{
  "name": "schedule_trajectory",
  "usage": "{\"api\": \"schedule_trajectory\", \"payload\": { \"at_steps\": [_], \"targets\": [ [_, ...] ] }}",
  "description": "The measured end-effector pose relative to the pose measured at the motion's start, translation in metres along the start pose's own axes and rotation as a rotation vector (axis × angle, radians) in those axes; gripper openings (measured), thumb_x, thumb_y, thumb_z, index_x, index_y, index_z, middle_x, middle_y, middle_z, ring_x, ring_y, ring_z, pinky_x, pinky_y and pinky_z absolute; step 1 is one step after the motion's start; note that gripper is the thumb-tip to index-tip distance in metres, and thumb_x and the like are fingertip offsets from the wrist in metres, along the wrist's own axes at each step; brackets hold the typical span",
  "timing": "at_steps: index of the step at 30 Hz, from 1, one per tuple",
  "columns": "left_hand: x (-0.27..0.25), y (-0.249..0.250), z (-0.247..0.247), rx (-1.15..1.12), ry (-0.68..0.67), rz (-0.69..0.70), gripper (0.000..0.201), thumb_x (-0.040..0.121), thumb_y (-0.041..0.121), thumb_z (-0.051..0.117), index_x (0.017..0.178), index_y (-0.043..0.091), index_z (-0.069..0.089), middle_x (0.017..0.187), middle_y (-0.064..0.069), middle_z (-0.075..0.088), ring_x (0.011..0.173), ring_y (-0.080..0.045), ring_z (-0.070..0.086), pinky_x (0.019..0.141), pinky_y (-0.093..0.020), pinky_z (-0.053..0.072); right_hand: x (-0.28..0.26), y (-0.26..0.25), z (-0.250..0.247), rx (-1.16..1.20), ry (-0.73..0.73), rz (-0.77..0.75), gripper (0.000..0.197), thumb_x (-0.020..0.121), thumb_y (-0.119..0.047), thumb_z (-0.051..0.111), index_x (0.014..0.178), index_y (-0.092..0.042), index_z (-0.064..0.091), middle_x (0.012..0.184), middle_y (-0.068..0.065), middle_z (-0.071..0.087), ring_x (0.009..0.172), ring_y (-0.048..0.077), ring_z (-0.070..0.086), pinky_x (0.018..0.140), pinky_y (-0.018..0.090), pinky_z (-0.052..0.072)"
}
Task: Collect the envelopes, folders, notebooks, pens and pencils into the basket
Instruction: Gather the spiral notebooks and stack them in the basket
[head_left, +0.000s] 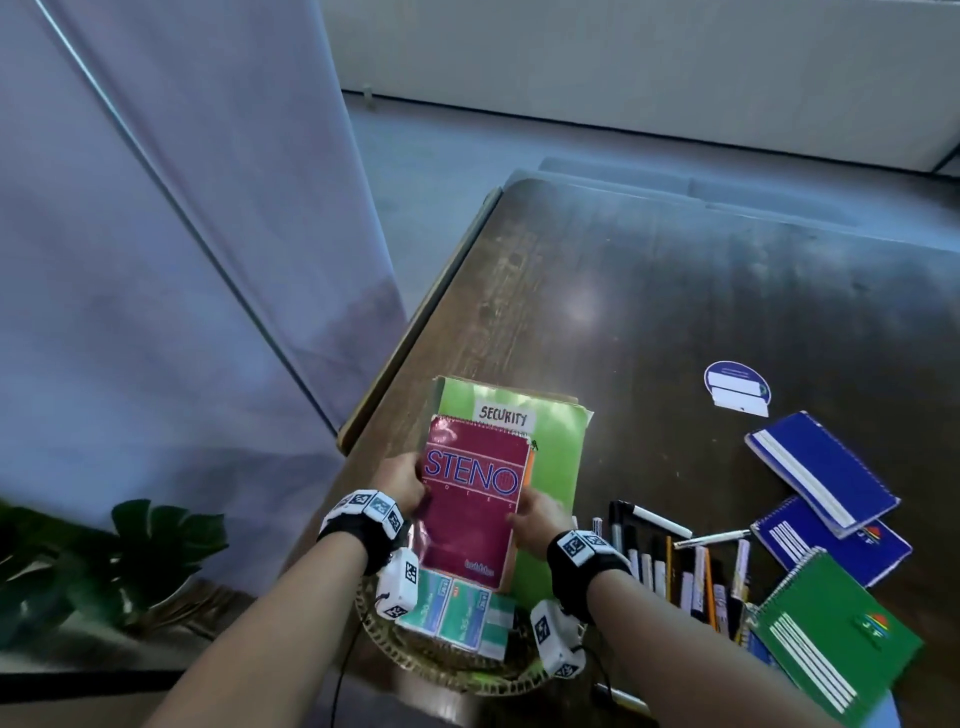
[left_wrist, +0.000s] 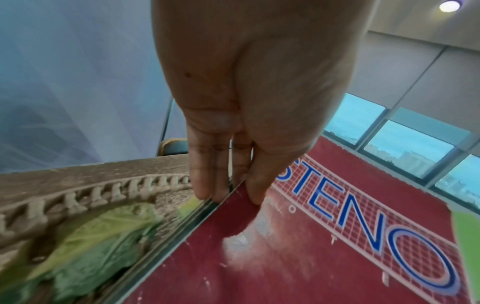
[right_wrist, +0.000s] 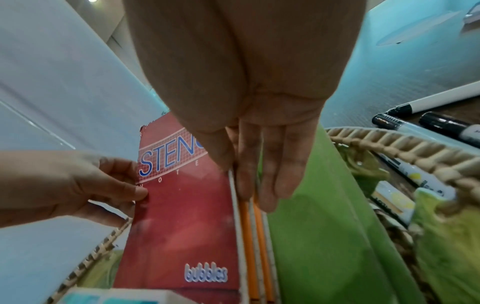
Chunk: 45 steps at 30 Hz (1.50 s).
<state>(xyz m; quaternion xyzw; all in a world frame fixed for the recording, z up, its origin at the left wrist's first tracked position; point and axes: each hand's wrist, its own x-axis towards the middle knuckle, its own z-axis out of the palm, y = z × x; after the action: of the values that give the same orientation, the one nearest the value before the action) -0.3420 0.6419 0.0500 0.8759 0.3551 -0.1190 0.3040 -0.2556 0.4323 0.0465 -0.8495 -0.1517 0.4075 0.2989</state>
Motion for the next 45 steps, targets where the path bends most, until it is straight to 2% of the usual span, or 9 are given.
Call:
{"api": "schedule_trajectory", "payload": {
  "at_steps": [3,7,10,13,18,23,29,40,45],
  "targets": [
    [0.002,-0.008,0.004,0.087,-0.036,-0.025,0.025,0.082,0.015,0.067,0.107,0.014,0.066,0.109,-0.010,0.071,0.099,-0.029,0.067,0.088,-0.038,0.053,-0.008,-0.001,0.001,-0.153,-0.043,0.038,0.014,0.097,-0.024,0.056,0.108,-0.020,0.064,0.102,0.000,0.072,0.081,0.016,0.069,0.079,0.033,0.059],
    [0.013,-0.009,0.003,0.108,0.016,-0.075,0.040,0.081,0.025,0.072,0.114,0.013,0.054,0.121,-0.010,0.061,0.105,-0.027,0.062,0.088,-0.038,0.051,-0.007,0.000,-0.011,-0.200,0.291,0.115,0.015,0.096,-0.030,0.056,0.102,-0.018,0.051,0.108,0.003,0.055,0.086,0.020,0.057,0.073,0.031,0.048],
    [0.022,-0.006,0.003,-0.115,-0.017,-0.111,0.077,0.074,0.038,0.084,0.133,0.012,0.042,0.129,-0.009,0.056,0.114,-0.028,0.059,0.095,-0.040,0.048,-0.007,-0.001,-0.023,-0.054,0.459,0.152,0.056,0.092,-0.026,0.064,0.138,-0.011,0.035,0.138,0.013,0.033,0.112,0.029,0.054,0.088,0.037,0.049],
    [0.027,-0.003,0.007,-0.391,-0.169,-0.136,0.072,0.069,0.036,0.089,0.124,0.020,0.045,0.118,-0.005,0.067,0.101,-0.027,0.067,0.092,-0.045,0.054,0.000,0.006,-0.031,0.076,0.350,0.264,0.089,0.092,-0.032,0.067,0.156,-0.010,0.010,0.156,0.018,0.027,0.128,0.033,0.051,0.102,0.039,0.045],
    [0.034,-0.011,0.013,-0.464,-0.161,-0.152,0.072,0.065,0.033,0.092,0.120,0.019,0.047,0.109,-0.005,0.068,0.093,-0.027,0.068,0.083,-0.044,0.057,0.014,0.023,-0.025,0.276,0.217,0.243,0.065,0.086,-0.030,0.076,0.134,-0.016,0.034,0.131,0.013,0.055,0.079,0.024,0.071,0.071,0.040,0.063],
    [0.025,-0.006,0.016,-0.524,-0.107,-0.113,0.069,0.069,0.026,0.090,0.118,0.016,0.042,0.105,-0.004,0.064,0.089,-0.023,0.066,0.069,-0.036,0.056,0.012,0.020,-0.020,0.234,0.235,0.251,0.092,0.072,-0.049,0.084,0.134,-0.017,0.023,0.136,0.014,0.051,0.105,0.030,0.066,0.088,0.044,0.058],
    [0.017,0.000,0.006,-0.632,-0.036,-0.010,0.064,0.068,0.018,0.090,0.115,0.010,0.046,0.104,-0.011,0.068,0.086,-0.023,0.069,0.061,-0.040,0.057,0.002,0.006,-0.018,0.189,0.452,0.216,0.082,0.073,-0.046,0.084,0.127,-0.015,0.030,0.131,0.013,0.053,0.114,0.035,0.058,0.091,0.041,0.052],
    [0.002,0.009,0.009,-0.729,0.002,0.049,0.075,0.072,0.011,0.087,0.126,0.017,0.037,0.112,-0.004,0.064,0.093,-0.016,0.066,0.082,-0.042,0.057,0.002,0.005,-0.030,0.270,0.495,0.085,0.067,0.079,-0.041,0.080,0.122,-0.015,0.035,0.119,0.012,0.059,0.107,0.030,0.060,0.089,0.043,0.053],
    [-0.002,0.009,0.025,-0.716,0.040,0.037,0.092,0.071,0.007,0.086,0.142,0.020,0.029,0.128,-0.005,0.057,0.112,-0.021,0.060,0.099,-0.052,0.050,0.009,0.014,-0.024,0.367,0.456,0.058,0.084,0.077,-0.032,0.083,0.140,-0.016,0.029,0.140,0.011,0.049,0.128,0.031,0.051,0.106,0.047,0.045]
  ]
}}
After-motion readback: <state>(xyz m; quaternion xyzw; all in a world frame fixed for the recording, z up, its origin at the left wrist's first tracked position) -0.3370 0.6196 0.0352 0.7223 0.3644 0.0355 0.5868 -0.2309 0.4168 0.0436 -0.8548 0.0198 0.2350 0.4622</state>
